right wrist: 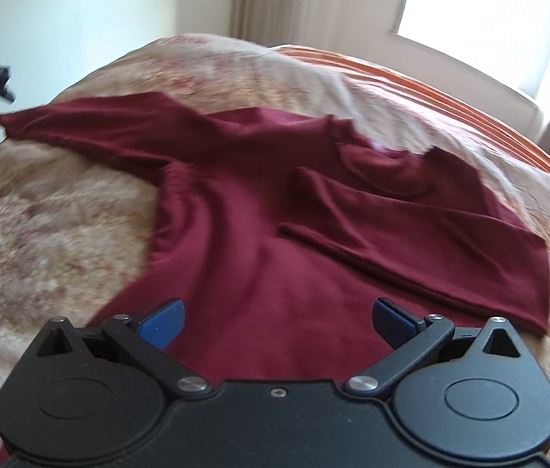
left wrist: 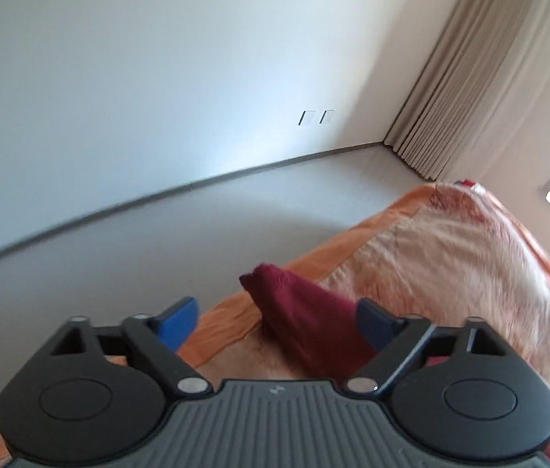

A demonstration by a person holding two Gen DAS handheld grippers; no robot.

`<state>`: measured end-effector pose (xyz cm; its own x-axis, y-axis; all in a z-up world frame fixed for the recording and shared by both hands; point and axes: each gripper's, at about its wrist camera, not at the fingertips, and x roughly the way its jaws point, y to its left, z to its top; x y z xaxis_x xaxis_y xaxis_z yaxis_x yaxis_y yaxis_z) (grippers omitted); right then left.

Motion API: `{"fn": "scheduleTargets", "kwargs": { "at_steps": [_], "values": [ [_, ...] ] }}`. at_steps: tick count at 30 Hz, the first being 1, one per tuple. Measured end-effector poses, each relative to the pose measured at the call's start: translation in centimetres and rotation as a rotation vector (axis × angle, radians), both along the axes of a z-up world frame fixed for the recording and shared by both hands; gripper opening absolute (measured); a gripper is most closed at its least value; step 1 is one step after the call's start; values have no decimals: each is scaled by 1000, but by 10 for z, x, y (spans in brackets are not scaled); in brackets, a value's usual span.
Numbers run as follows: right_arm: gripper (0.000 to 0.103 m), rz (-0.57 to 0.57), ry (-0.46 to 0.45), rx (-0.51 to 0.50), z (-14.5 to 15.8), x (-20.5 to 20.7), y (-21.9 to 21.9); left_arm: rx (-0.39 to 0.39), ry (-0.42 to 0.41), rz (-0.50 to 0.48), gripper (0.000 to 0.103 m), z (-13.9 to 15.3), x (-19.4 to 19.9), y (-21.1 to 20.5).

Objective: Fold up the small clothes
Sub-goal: 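Move the left tool to the other sleeve cuff and grasp it, then lift the sleeve with the left tool and fold it across the body, release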

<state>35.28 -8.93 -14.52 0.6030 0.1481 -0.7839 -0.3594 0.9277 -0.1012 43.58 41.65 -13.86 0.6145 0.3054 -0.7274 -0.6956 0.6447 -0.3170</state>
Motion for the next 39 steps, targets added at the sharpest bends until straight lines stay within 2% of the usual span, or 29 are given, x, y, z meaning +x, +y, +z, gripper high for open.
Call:
{"fn": "scheduleTargets", "kwargs": {
  "at_steps": [2,4,5,6,9,13,14,15,17,19,26,31,35,39],
  "values": [
    [102,17,11,-4,-1,-1,9,-28,-21,-4,80,-4,5,6],
    [102,26,24,-2,-3,-1,15,-23,-28,-21,73,-6,9,7],
    [102,30,29,-3,-3,-2,17,-22,-25,-25,66,-8,13,8],
    [102,33,31,-4,-4,-2,19,-28,-18,-21,59,-9,15,8],
    [102,38,25,-13,-2,-4,21,-56,34,26,48,-15,21,12],
    [102,20,27,-10,-1,-5,17,-100,23,76,47,-20,21,18],
    [102,17,26,-8,0,-5,16,-105,16,82,33,-19,20,19],
    [102,16,24,-8,0,-6,15,-104,12,84,9,-18,20,19],
    [102,13,21,-6,1,-8,12,-97,3,85,5,-12,17,16],
    [102,6,23,-2,1,-10,10,-58,-38,70,4,1,14,8],
    [102,-10,9,37,8,-19,1,131,-154,-108,3,69,33,-31],
    [102,-34,-8,69,13,-26,-11,267,-306,-366,3,140,46,-95],
    [102,-83,-27,83,17,-31,-32,290,-405,-575,3,174,54,-170],
    [102,-153,-51,84,19,-34,-60,277,-442,-741,3,180,64,-249]
  ]
}}
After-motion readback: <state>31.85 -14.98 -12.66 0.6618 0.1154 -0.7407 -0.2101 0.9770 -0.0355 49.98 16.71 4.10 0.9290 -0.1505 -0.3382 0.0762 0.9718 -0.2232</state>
